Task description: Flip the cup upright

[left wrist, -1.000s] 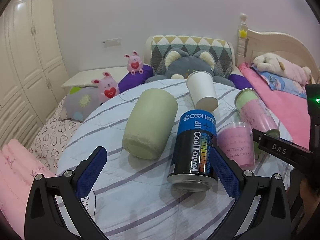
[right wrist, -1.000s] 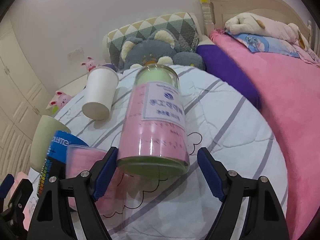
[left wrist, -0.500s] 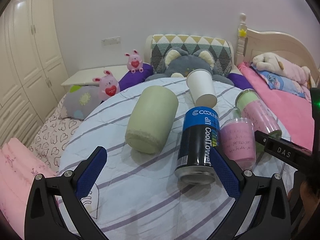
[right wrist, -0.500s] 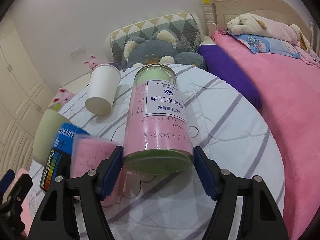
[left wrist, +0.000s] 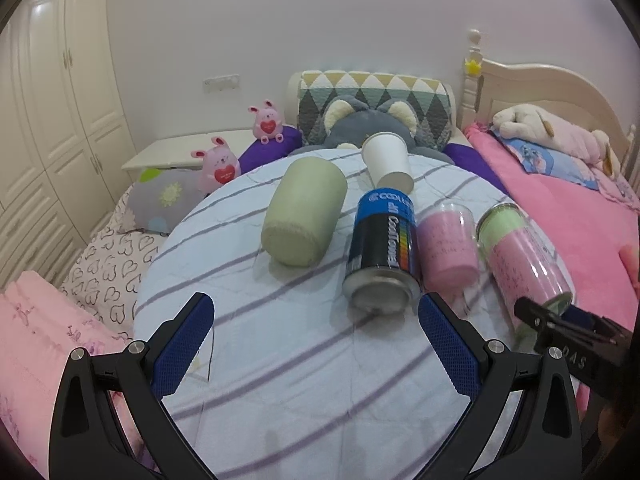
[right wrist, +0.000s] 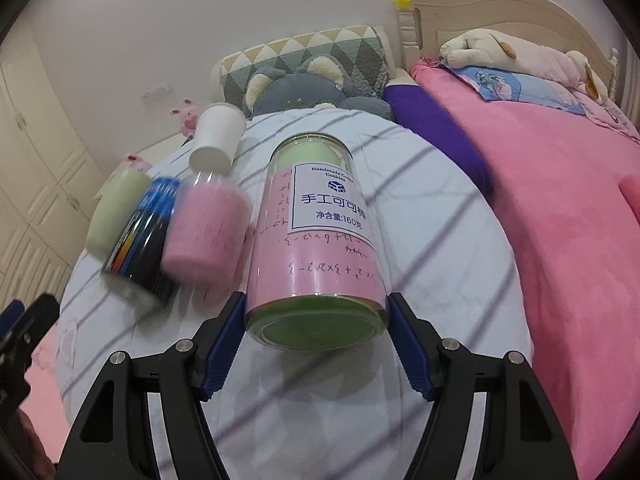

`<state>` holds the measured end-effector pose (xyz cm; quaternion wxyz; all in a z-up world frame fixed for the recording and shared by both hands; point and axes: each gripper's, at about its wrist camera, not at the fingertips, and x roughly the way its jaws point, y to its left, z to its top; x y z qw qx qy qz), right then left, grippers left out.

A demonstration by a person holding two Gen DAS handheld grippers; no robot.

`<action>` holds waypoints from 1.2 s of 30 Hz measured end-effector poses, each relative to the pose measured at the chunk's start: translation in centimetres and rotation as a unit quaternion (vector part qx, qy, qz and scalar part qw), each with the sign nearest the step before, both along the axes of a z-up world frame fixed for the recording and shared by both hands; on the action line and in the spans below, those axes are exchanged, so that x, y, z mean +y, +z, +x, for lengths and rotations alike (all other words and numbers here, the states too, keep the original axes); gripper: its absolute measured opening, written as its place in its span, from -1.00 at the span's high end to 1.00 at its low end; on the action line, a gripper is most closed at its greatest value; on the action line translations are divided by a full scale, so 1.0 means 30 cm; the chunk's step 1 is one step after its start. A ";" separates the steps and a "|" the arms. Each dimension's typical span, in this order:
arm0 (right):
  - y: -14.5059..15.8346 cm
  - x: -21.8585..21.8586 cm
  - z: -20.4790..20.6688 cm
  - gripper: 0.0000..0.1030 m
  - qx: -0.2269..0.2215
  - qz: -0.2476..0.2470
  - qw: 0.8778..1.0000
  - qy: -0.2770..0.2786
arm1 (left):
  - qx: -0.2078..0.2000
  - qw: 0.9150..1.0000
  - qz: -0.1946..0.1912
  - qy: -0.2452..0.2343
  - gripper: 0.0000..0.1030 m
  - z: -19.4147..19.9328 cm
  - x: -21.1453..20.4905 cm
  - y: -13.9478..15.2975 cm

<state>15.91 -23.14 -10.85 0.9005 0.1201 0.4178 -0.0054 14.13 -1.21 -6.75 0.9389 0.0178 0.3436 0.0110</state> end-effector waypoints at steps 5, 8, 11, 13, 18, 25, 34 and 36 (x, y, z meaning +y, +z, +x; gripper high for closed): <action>0.004 0.019 -0.110 -0.38 -0.001 -0.001 1.000 0.004 | -0.003 1.000 0.003 -0.006 -1.00 -0.094 0.000 0.006; 0.003 0.028 -0.168 -0.38 -0.001 0.001 1.000 0.010 | -0.004 1.000 0.004 -0.009 -1.00 -0.144 0.005 0.008; 0.002 0.047 -0.214 -0.38 0.000 -0.001 1.000 0.016 | -0.002 1.000 0.002 -0.010 -1.00 -0.182 0.017 0.008; 0.002 0.060 -0.242 -0.38 -0.001 -0.001 1.000 0.021 | -0.002 1.000 0.002 -0.010 -1.00 -0.209 0.029 0.007; -0.003 0.124 -0.296 -0.38 -0.002 -0.003 0.999 0.039 | -0.001 1.000 0.004 -0.005 -1.00 -0.250 0.066 0.004; -0.010 0.264 -0.315 -0.38 -0.005 -0.001 0.997 0.082 | -0.003 1.000 -0.005 0.017 -1.00 -0.272 0.164 0.004; -0.016 0.407 -0.282 -0.38 -0.006 -0.002 0.992 0.123 | 0.002 0.999 -0.020 0.049 -1.00 -0.257 0.262 -0.005; -0.017 0.406 -0.280 -0.38 -0.007 0.000 0.992 0.125 | 0.004 0.998 -0.022 0.050 -1.00 -0.251 0.268 -0.007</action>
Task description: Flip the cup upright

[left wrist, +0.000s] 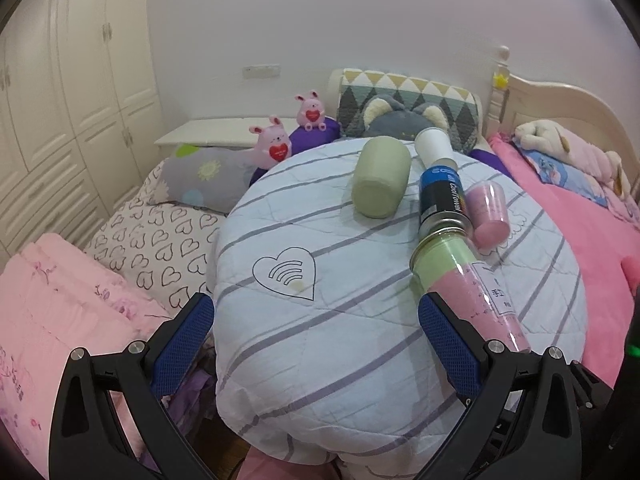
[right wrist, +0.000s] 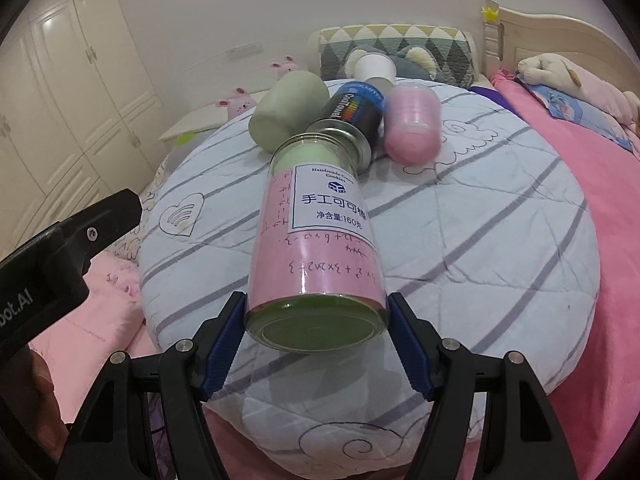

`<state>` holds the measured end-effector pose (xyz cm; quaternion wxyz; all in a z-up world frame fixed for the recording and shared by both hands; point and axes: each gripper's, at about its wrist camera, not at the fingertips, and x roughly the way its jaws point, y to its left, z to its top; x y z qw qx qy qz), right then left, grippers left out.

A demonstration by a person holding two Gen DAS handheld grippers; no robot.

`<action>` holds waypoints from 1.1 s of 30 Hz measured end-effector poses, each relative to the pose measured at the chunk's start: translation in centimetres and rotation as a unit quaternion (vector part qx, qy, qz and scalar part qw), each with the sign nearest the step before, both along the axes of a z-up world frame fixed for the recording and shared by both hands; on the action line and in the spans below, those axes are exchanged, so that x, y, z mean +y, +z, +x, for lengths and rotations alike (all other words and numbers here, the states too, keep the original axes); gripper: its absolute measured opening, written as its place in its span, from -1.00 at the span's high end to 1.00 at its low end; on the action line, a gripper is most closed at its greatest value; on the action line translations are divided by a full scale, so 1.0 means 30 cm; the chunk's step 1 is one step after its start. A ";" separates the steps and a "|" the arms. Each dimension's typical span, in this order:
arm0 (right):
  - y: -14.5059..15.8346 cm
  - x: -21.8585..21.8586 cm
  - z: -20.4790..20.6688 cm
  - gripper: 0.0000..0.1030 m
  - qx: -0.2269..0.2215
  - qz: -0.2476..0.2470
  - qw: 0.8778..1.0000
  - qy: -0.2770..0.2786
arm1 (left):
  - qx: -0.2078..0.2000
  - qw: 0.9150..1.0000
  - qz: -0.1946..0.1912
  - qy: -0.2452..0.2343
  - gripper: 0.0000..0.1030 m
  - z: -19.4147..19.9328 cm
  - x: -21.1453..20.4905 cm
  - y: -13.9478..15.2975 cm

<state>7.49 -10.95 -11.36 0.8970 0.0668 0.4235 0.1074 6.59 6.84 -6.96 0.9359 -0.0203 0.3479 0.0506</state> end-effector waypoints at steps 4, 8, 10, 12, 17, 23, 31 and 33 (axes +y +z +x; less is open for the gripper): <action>0.011 -0.006 -0.004 -0.51 -0.004 0.014 1.000 0.000 | 0.000 1.000 -0.005 0.000 -1.00 0.007 -0.005 0.003; 0.047 -0.025 -0.024 -0.53 -0.024 0.009 1.000 -0.008 | -0.002 1.000 -0.004 -0.004 -1.00 0.009 -0.025 0.010; 0.064 -0.042 -0.037 -0.53 -0.032 0.006 0.999 -0.013 | -0.003 1.000 -0.005 -0.007 -1.00 0.006 -0.039 0.015; 0.082 -0.061 -0.054 -0.53 -0.041 0.004 0.999 -0.019 | -0.003 1.000 -0.006 -0.012 -1.00 0.005 -0.058 0.020; 0.120 -0.121 -0.078 -0.53 -0.063 -0.002 0.997 -0.043 | 0.005 0.999 -0.013 -0.030 -1.00 0.014 -0.115 0.027; 0.160 -0.205 -0.068 -0.53 -0.089 -0.011 0.993 -0.071 | 0.004 0.999 -0.002 -0.042 -1.00 0.007 -0.195 0.038; 0.169 -0.304 -0.056 -0.53 -0.106 -0.019 0.990 -0.095 | 0.018 0.999 0.006 -0.040 -1.00 0.034 -0.249 0.029; 0.166 -0.325 -0.049 -0.53 -0.107 -0.019 0.989 -0.097 | 0.022 0.999 0.007 -0.037 -1.00 0.041 -0.259 0.024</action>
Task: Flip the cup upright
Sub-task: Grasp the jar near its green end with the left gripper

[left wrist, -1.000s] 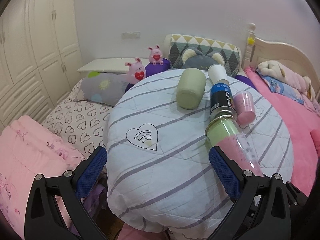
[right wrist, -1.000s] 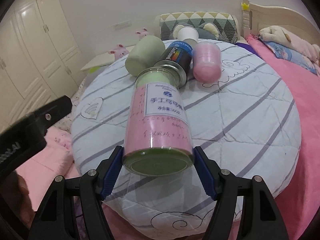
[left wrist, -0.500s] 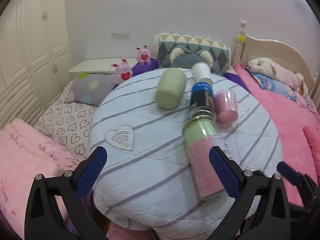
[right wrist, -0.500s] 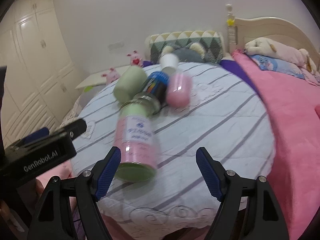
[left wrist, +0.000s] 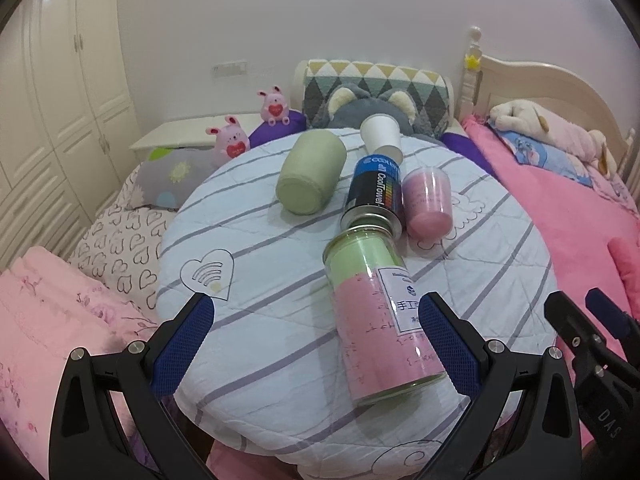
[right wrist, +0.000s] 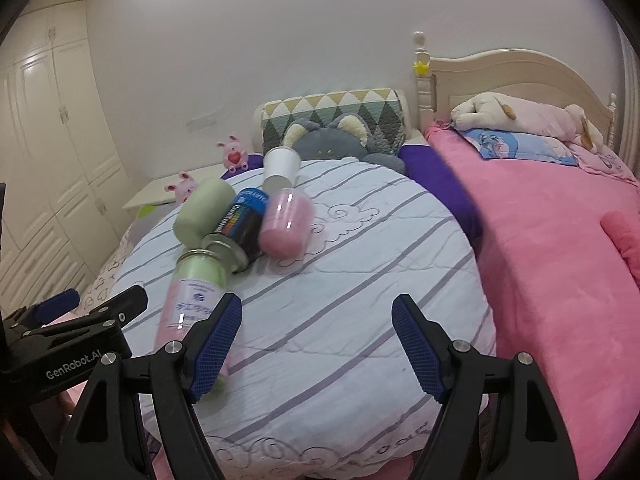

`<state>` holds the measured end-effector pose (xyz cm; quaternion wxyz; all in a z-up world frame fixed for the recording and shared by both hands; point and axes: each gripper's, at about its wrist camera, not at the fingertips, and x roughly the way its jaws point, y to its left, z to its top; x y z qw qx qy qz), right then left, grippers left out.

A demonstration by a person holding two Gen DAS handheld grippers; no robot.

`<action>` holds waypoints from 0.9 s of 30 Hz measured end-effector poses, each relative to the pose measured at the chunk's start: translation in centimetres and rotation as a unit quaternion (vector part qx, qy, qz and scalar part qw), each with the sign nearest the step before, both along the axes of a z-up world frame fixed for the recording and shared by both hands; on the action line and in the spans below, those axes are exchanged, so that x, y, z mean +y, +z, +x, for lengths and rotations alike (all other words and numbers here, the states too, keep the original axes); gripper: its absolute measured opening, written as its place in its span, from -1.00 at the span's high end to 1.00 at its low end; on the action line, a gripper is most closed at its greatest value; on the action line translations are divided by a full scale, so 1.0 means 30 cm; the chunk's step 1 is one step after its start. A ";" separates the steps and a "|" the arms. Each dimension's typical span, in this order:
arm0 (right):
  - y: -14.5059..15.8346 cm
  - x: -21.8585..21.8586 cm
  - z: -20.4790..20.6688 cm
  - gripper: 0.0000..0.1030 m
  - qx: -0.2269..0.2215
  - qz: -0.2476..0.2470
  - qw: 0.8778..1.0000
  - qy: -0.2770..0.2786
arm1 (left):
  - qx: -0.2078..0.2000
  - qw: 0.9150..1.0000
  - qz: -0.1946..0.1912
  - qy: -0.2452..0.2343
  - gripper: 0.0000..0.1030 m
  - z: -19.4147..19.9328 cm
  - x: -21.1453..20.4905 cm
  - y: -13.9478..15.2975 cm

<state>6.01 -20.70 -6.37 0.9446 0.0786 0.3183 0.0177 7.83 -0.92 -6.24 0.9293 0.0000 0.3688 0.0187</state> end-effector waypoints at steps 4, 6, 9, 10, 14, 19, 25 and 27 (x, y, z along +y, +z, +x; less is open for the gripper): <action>-0.008 -0.031 0.009 -0.53 0.000 0.004 1.000 0.001 | 0.010 1.000 0.002 0.008 -1.00 0.020 -0.019 -0.012; -0.015 -0.045 0.019 -0.53 0.001 0.006 1.000 0.002 | 0.014 1.000 0.004 0.010 -1.00 0.030 -0.030 -0.017; -0.024 -0.058 0.034 -0.53 0.002 0.008 1.000 0.006 | 0.022 1.000 0.006 0.013 -1.00 0.051 -0.048 -0.028; -0.027 -0.062 0.038 -0.53 0.003 0.008 1.000 0.007 | 0.024 1.000 0.007 0.013 -1.00 0.058 -0.055 -0.032; -0.045 -0.083 0.067 -0.53 0.009 0.012 1.000 0.010 | 0.034 0.999 0.011 0.013 -1.00 0.085 -0.083 -0.049; -0.068 -0.114 0.105 -0.53 0.014 0.022 1.000 0.012 | 0.050 0.998 0.020 0.013 -1.00 0.124 -0.114 -0.077; -0.099 -0.141 0.150 -0.53 0.022 0.034 0.999 0.015 | 0.076 0.997 0.027 0.014 -1.00 0.181 -0.139 -0.112; -0.112 -0.147 0.166 -0.53 0.026 0.039 0.999 0.017 | 0.083 0.996 0.031 0.013 -1.00 0.196 -0.144 -0.121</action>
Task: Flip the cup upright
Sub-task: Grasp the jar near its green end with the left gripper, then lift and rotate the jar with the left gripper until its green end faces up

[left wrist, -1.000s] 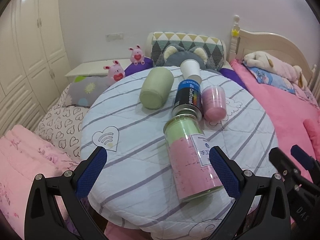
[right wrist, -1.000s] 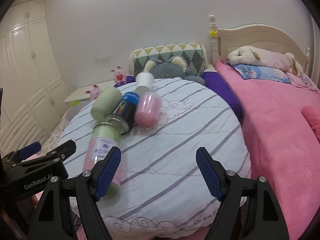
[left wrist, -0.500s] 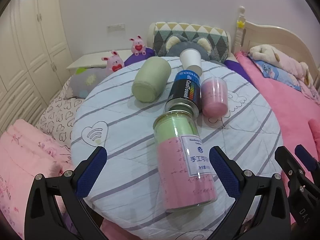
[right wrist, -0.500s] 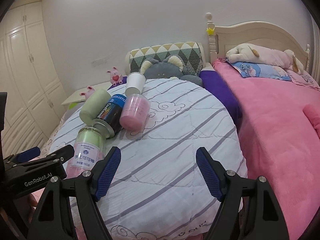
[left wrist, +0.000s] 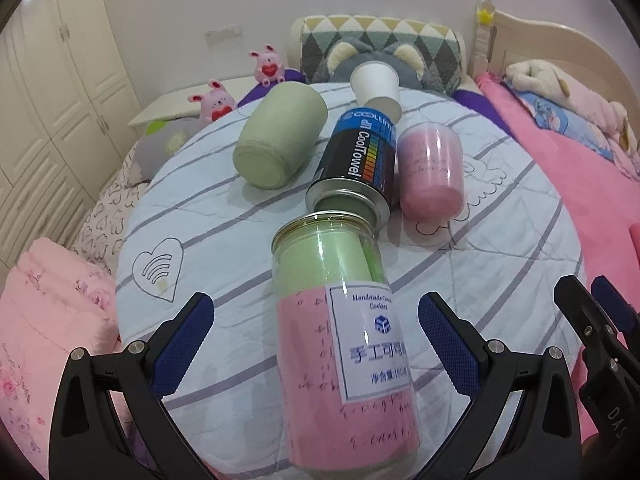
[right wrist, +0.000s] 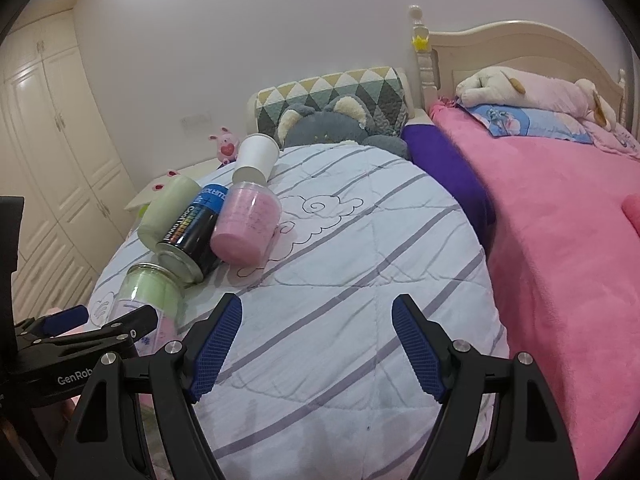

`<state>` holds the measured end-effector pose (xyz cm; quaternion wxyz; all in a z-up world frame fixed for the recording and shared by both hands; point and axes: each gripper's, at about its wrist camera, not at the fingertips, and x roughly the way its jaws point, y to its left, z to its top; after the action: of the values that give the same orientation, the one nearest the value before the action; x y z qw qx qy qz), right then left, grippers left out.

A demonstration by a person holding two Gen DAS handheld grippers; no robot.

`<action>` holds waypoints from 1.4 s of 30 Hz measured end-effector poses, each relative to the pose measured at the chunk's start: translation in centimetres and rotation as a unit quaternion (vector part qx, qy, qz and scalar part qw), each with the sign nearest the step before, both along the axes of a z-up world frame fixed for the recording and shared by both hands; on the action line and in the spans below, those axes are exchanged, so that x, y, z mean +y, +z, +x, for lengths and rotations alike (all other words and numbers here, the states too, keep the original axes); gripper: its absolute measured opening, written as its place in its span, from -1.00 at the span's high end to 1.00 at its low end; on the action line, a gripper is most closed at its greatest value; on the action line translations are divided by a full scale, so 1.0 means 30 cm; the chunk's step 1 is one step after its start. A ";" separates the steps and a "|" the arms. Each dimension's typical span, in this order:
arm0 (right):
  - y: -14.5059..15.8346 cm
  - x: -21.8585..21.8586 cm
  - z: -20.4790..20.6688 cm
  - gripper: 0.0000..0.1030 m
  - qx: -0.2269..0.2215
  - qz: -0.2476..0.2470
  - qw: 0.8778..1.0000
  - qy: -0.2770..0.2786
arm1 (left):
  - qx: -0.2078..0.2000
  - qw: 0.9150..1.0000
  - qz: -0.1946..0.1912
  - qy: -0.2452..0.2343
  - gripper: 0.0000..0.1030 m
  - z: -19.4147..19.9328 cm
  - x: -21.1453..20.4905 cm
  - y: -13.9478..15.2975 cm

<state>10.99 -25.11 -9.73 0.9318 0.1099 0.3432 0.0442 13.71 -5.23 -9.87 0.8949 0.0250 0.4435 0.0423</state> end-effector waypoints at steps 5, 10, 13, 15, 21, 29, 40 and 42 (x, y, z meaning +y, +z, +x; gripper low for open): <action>-0.027 -0.024 0.034 -0.53 0.008 0.014 1.000 0.000 | 0.036 0.999 -0.002 -0.002 -1.00 0.049 0.001 -0.026; -0.047 -0.040 0.067 -0.53 0.014 0.024 1.000 0.002 | 0.069 0.998 -0.011 0.007 -1.00 0.089 0.016 -0.052; -0.058 -0.039 0.080 -0.53 0.017 0.027 0.999 0.006 | 0.083 0.996 -0.031 0.011 -1.00 0.103 0.027 -0.059; -0.067 -0.035 0.091 -0.53 0.022 0.027 0.999 0.010 | 0.091 0.995 -0.033 0.009 -1.00 0.112 0.026 -0.065; -0.064 -0.027 0.104 -0.53 0.022 0.028 0.999 0.016 | 0.119 0.992 -0.038 -0.006 -0.59 0.131 0.027 -0.094; -0.063 -0.026 0.104 -0.53 0.024 0.027 0.999 0.014 | 0.079 0.996 -0.025 -0.023 -0.49 0.091 0.007 -0.055; -0.037 -0.006 0.054 -0.53 0.018 0.023 0.999 0.014 | -0.016 0.999 -0.006 -0.048 -0.47 -0.004 -0.003 0.050; -0.031 -0.003 0.040 -0.53 0.015 0.021 1.000 0.014 | -0.027 0.998 -0.006 -0.052 -0.47 -0.009 -0.009 0.059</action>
<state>12.17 -25.20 -10.65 0.9232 0.1251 0.3579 0.0626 13.43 -5.49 -8.10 0.9075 0.0415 0.4179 -0.0061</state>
